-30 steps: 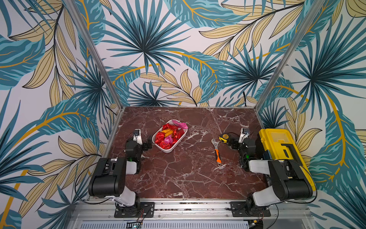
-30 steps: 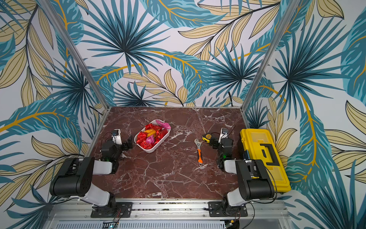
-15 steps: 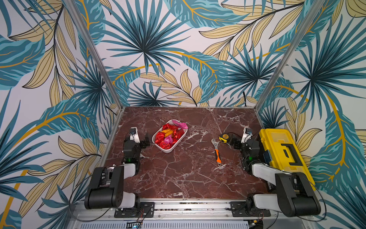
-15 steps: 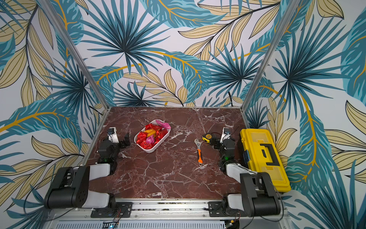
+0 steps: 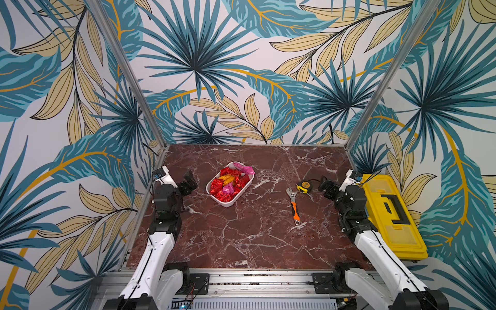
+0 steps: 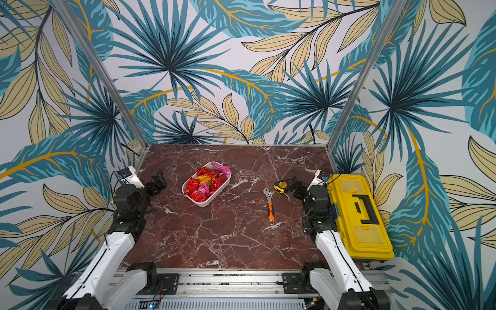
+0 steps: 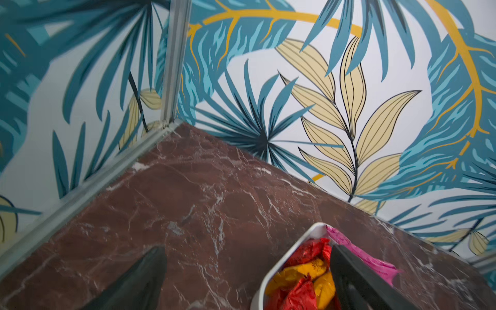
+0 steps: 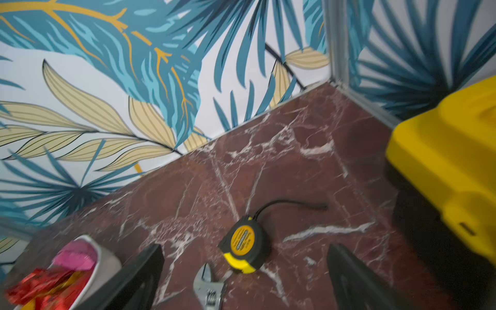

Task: Take the tea bags out of the storage box
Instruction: Pick up the tea bag from the storage box.

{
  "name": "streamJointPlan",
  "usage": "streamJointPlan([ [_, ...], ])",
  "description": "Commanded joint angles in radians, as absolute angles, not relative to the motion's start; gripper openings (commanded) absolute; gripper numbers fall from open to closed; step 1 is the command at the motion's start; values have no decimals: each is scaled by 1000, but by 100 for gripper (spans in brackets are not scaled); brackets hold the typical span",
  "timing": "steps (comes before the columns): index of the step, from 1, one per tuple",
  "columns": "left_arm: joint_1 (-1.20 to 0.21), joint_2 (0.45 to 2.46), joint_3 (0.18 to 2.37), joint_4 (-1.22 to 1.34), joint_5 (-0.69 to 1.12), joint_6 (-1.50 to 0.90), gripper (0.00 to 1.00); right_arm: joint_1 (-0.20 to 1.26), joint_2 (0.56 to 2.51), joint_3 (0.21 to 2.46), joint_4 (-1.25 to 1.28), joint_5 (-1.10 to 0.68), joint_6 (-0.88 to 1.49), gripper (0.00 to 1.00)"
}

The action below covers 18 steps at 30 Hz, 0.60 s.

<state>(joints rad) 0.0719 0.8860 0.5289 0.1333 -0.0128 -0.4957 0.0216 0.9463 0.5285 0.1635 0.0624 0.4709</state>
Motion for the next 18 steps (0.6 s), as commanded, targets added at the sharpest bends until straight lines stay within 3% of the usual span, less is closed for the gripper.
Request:
streamJointPlan([
  [1,76,880,571,-72,131,-637,100,40,989,582,-2,-156,574,95],
  [9,75,974,652,-204,303,-695,99,296,1107,720,-105,-136,563,88],
  [18,75,985,594,-138,385,-819,93,621,1351,968,-84,-78,557,76],
])
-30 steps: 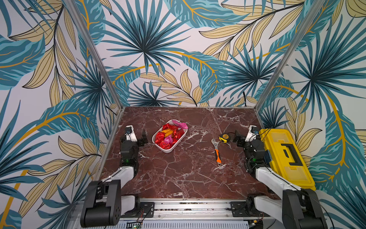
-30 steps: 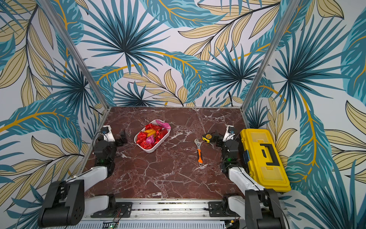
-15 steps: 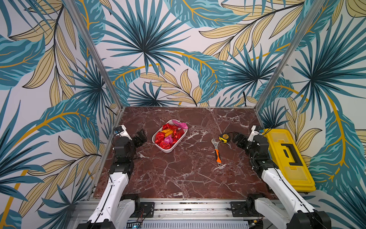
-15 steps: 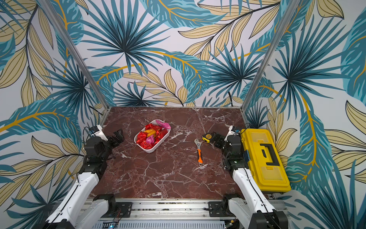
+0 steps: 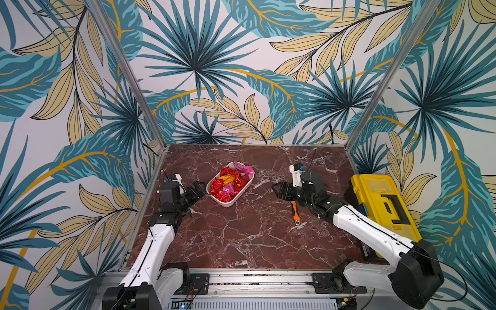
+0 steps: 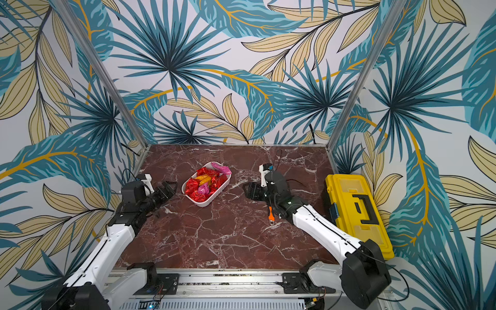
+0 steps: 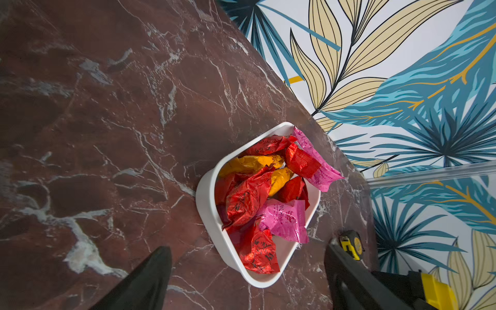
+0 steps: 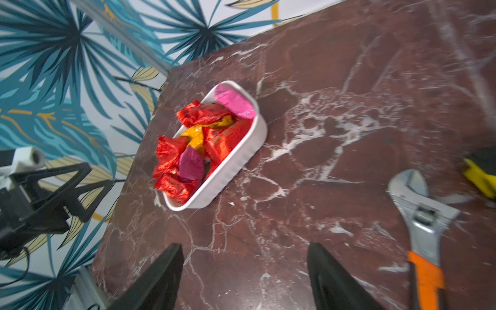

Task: Take the tea bags out of the storage box
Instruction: Pick up the tea bag from the storage box.

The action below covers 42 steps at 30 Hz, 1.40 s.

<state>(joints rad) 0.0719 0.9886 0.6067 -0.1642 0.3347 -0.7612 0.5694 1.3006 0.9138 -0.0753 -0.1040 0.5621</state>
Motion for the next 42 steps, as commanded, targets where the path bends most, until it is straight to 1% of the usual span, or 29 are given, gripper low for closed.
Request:
streamJointPlan([
  [1,74,984,581,-123,394,-831,93,645,1389,1000,-84,-73,552,74],
  [10,75,980,505,-67,466,-877,91,775,1722,1255,-103,-24,553,67],
  [13,75,983,496,-67,475,-877,89,794,1823,1341,-114,2,551,66],
  [19,75,993,490,-77,485,-874,88,798,1977,1482,-115,11,562,58],
  [25,74,992,489,-92,486,-874,88,797,2059,1556,-112,-1,561,50],
  [28,74,995,488,-98,483,-875,87,827,2081,1558,-99,1,564,45],
  [32,74,993,488,-109,475,-875,87,832,2102,1554,-82,-3,577,38],
  [42,74,995,505,-136,479,-864,82,835,2100,1526,-20,9,588,13],
])
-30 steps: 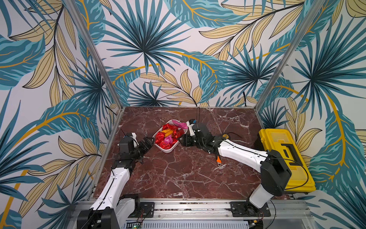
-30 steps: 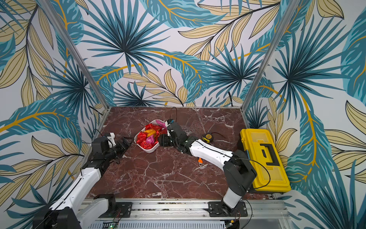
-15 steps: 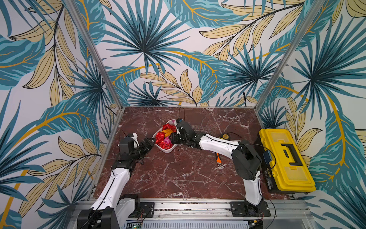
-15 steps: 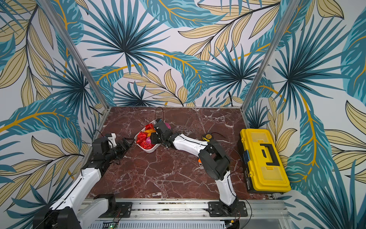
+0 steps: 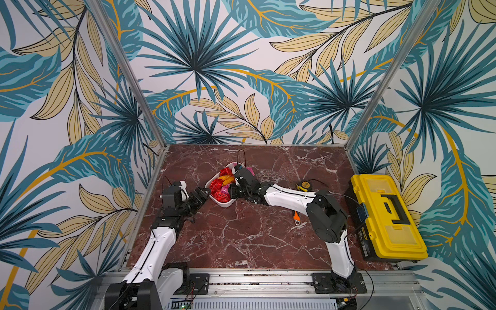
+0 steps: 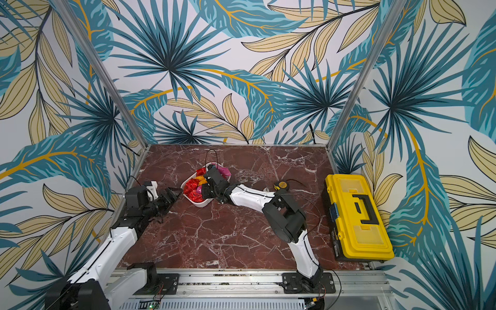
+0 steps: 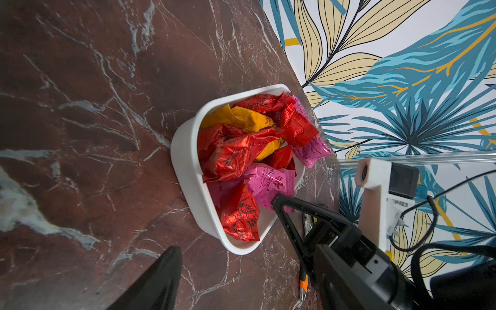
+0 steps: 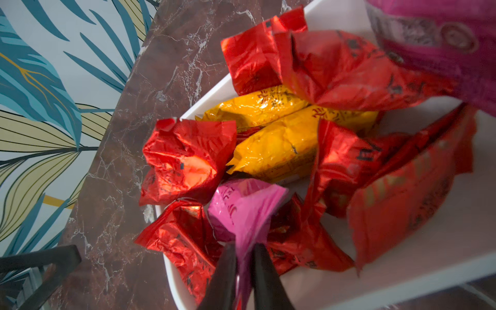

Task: Take the tea bags out of the storage box
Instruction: Pick up the tea bag from the storage box.

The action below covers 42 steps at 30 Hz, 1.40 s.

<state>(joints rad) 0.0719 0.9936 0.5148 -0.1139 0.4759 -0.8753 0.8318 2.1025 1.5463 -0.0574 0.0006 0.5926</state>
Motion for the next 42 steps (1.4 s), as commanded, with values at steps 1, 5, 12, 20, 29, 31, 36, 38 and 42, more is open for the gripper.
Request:
streamJointPlan([
  [1,74,996,506,-137,478,-861,82,836,2094,1524,-20,13,584,11],
  [5,74,1001,508,-134,481,-858,82,838,2050,1499,-16,52,563,5],
  [12,63,1032,524,-122,487,-835,81,867,1949,1395,37,245,501,0],
  [20,32,1062,559,-122,483,-797,81,870,1888,1340,125,242,454,0],
  [29,28,1031,599,-180,433,-725,78,870,1760,1294,69,263,360,0],
  [31,25,1028,619,-200,438,-691,77,870,1735,1293,31,221,317,0],
  [36,21,1010,691,-267,484,-562,76,867,1692,1307,-121,67,179,0],
  [38,20,1001,733,-324,520,-498,76,856,1663,1303,-198,4,137,0],
  [42,13,989,784,-378,648,-396,77,815,1596,1277,-327,-152,93,0],
])
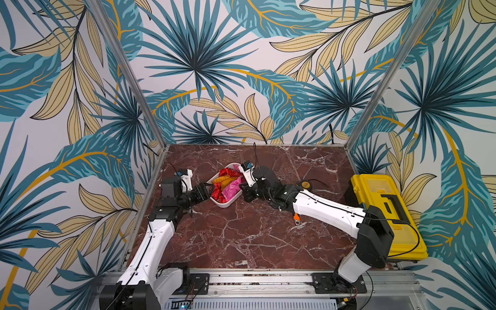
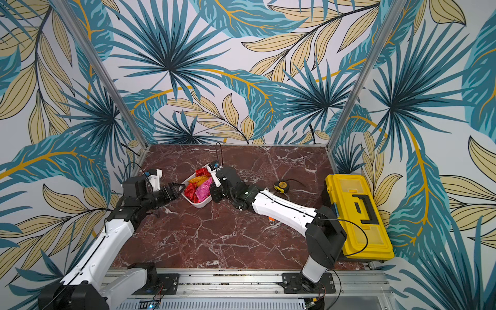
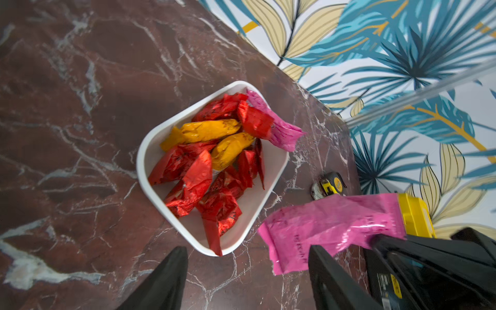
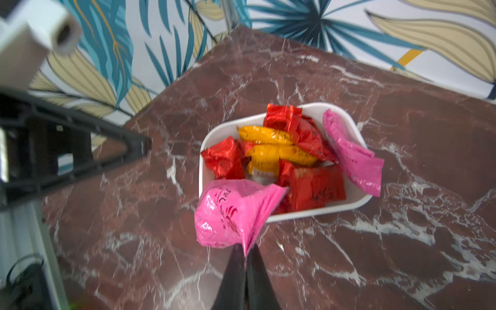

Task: Take the tea bags out of the storage box
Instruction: Pick up the tea bag from the storage box.

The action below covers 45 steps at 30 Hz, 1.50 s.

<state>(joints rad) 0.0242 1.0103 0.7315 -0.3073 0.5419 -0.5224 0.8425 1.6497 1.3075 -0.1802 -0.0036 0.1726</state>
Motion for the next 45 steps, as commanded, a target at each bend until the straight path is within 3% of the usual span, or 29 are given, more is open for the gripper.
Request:
streamJointPlan([
  [1,6,992,789,-387,687,-373,77,810,1577,1271,-353,-196,82,0],
  [7,-84,1021,792,-441,845,-266,77,758,1513,1277,-491,-384,32,0],
  [17,-237,1067,778,-301,991,-280,72,753,1507,1310,-555,-520,41,0],
  [26,-278,1114,799,-335,1024,-231,53,753,1515,1339,-555,-526,55,0],
  [35,-299,1138,804,-327,1034,-230,16,753,1542,1362,-555,-529,73,0],
  [39,-306,1133,791,-264,1014,-283,10,753,1528,1360,-551,-458,124,1],
  [41,-313,1133,774,-184,982,-343,8,753,1509,1350,-538,-385,169,14],
  [45,-349,1160,708,26,840,-540,5,751,1420,1281,-480,-159,293,50],
])
